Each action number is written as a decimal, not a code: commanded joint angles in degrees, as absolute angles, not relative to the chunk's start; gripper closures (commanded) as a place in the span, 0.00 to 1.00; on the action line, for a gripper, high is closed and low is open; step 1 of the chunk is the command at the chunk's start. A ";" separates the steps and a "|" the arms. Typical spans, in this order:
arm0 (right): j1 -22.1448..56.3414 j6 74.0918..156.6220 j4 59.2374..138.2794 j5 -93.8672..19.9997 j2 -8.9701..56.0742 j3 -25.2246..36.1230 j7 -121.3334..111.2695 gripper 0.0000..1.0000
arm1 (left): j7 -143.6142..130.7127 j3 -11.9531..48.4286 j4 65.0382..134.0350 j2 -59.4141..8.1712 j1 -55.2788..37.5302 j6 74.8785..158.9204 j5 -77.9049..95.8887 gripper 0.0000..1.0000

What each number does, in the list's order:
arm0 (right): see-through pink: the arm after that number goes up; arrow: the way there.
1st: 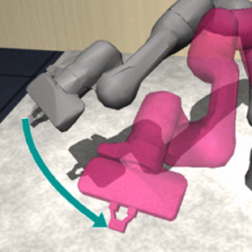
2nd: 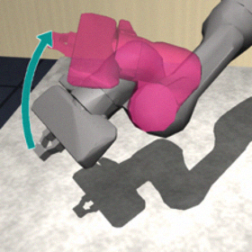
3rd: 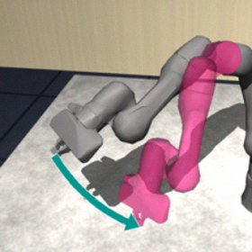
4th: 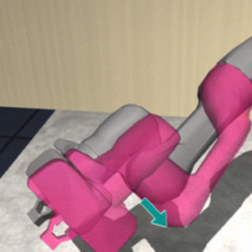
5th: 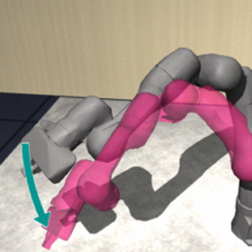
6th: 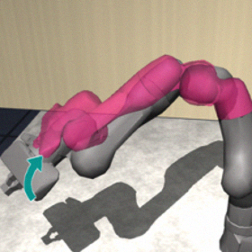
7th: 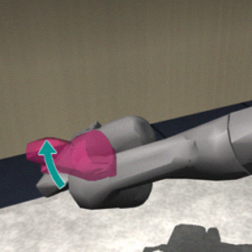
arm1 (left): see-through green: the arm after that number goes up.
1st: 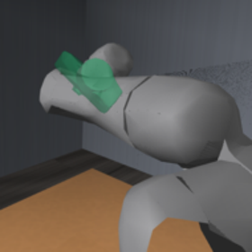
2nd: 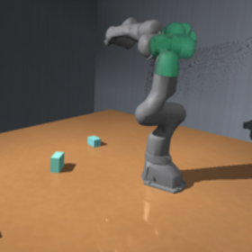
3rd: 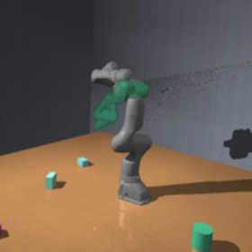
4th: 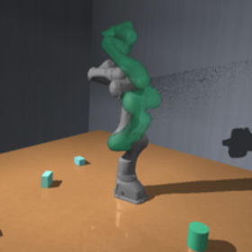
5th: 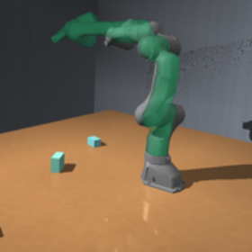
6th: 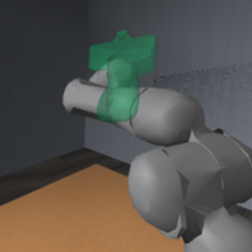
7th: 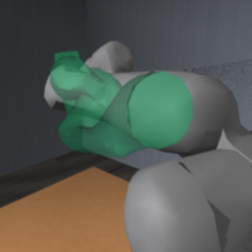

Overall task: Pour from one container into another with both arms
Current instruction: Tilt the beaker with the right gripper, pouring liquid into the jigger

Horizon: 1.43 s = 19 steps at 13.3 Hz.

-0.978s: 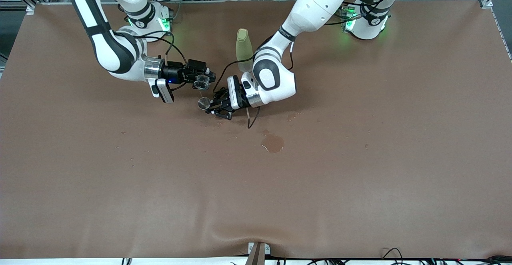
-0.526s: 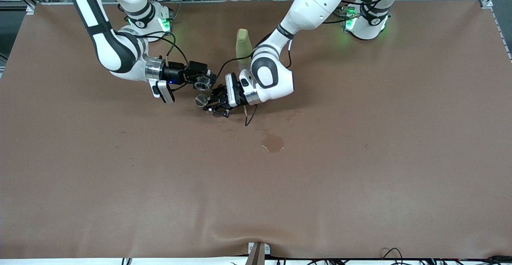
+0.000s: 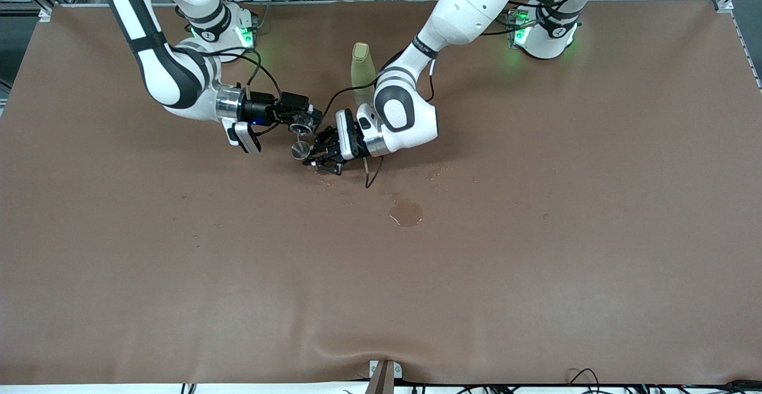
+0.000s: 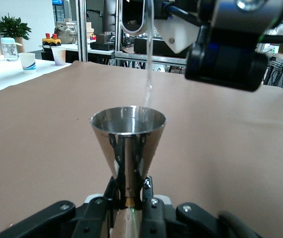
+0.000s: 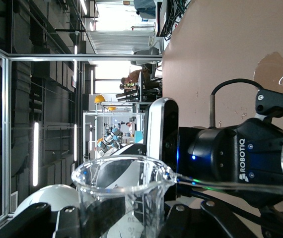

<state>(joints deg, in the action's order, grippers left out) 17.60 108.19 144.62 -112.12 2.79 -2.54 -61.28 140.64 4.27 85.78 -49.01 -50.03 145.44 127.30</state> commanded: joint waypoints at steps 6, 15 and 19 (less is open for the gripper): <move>18.63 109.07 144.76 -114.26 1.49 -2.46 -57.93 1.00 | 142.29 4.13 86.84 -47.90 -50.27 145.11 129.99 1.00; 18.72 108.72 144.76 -117.07 1.67 -2.64 -51.60 1.00 | 142.29 4.13 86.84 -48.08 -50.36 145.20 130.69 1.00; 18.72 108.72 144.67 -118.21 1.58 -2.64 -50.98 1.00 | 142.29 4.13 86.92 -48.16 -50.36 145.11 130.78 1.00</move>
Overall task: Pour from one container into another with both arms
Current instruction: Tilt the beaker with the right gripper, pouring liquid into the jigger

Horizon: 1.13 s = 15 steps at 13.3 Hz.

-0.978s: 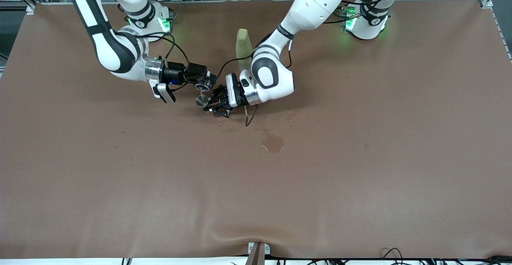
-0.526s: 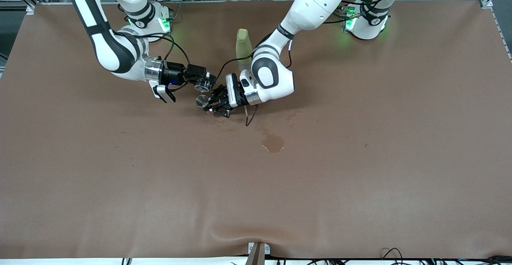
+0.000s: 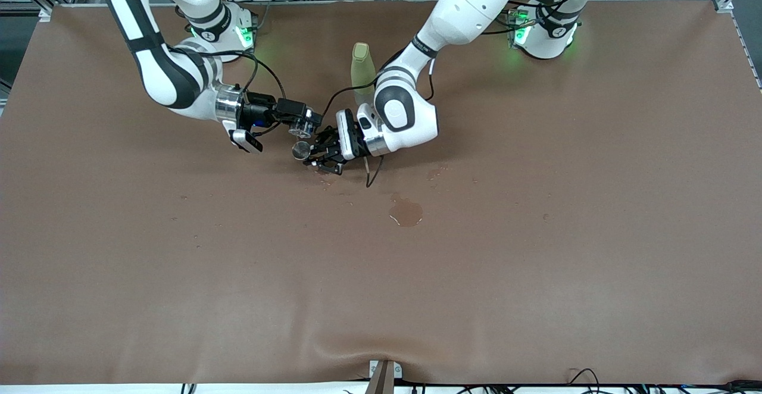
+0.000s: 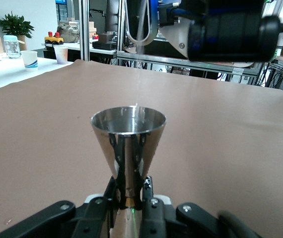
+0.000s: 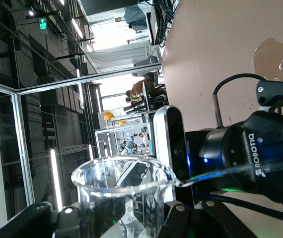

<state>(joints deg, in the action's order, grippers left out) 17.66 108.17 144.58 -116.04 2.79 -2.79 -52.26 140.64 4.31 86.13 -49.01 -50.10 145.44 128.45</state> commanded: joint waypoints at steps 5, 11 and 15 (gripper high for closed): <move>18.81 108.72 144.67 -119.53 1.67 -3.52 -49.49 1.00 | 142.29 4.13 86.84 -48.16 -50.36 145.11 130.78 1.00; 18.72 108.72 144.75 -119.53 1.67 -3.52 -49.48 1.00 | 142.29 4.13 87.10 -48.16 -50.27 145.11 130.87 1.00; 18.72 108.72 144.76 -119.53 1.67 -3.52 -49.83 1.00 | 142.29 4.13 87.36 -48.16 -50.19 145.11 130.78 1.00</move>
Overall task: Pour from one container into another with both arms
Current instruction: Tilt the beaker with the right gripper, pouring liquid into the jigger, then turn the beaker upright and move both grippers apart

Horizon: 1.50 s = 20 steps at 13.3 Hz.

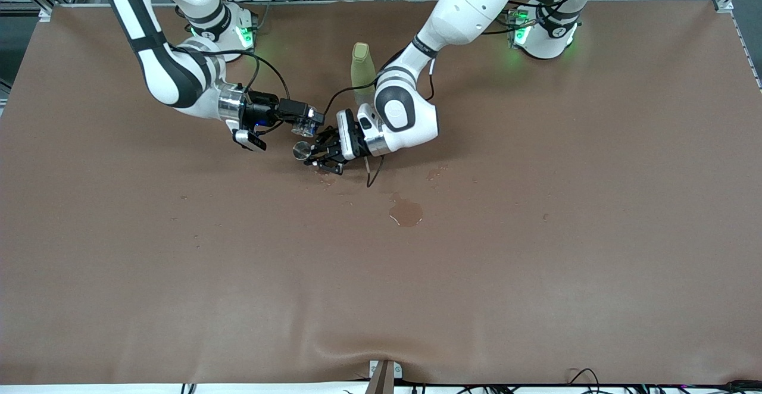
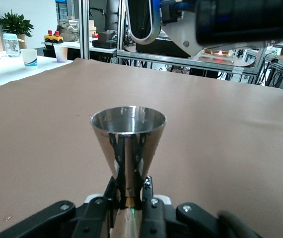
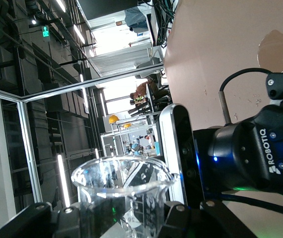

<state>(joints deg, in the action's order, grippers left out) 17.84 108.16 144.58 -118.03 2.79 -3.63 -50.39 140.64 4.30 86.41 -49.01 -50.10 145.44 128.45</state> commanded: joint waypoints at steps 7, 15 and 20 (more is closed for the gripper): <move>18.28 109.16 142.12 -117.33 1.14 -3.43 -82.40 1.00 | 142.38 4.04 90.17 -46.15 -49.40 145.20 130.52 1.00; 5.82 101.17 137.91 -100.75 0.97 -2.64 -105.71 1.00 | 142.21 4.04 103.95 -32.71 -42.02 144.32 122.98 1.00; -7.01 90.63 130.97 -84.76 2.28 -2.20 -117.40 1.00 | 142.73 4.04 115.02 -24.62 -35.87 141.34 119.27 1.00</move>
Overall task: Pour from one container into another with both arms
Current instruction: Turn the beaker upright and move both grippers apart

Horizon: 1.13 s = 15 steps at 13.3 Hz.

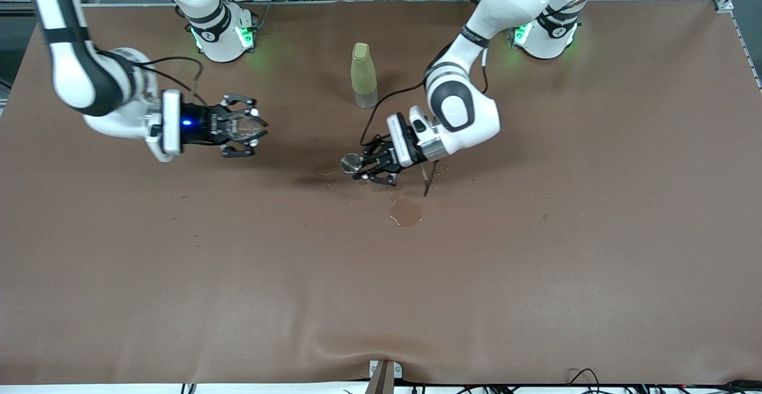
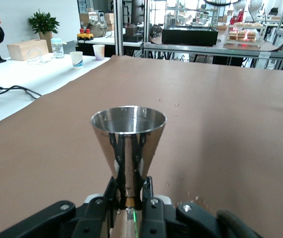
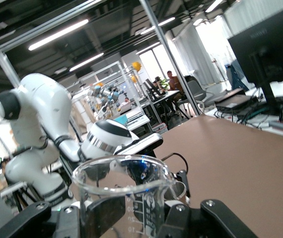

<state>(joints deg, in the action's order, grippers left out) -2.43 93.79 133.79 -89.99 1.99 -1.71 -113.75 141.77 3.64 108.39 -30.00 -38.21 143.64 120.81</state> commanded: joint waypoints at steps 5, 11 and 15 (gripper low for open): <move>-15.72 80.61 121.66 -71.39 8.95 0.96 -127.51 1.00 | 148.96 4.04 122.51 -22.76 -27.70 134.84 114.36 1.00; -21.70 76.20 116.90 -65.04 21.69 1.58 -142.88 1.00 | 152.49 4.04 126.64 -23.03 -15.14 123.51 103.91 1.00; -23.38 76.29 114.09 -62.32 29.60 1.67 -151.50 1.00 | 153.02 4.04 127.97 -24.17 -5.74 113.66 92.75 1.00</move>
<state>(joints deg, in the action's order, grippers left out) -21.72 77.95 117.73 -64.33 25.41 2.41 -148.36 151.86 3.47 126.47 -24.93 -9.58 117.68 96.90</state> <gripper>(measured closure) 0.828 0.780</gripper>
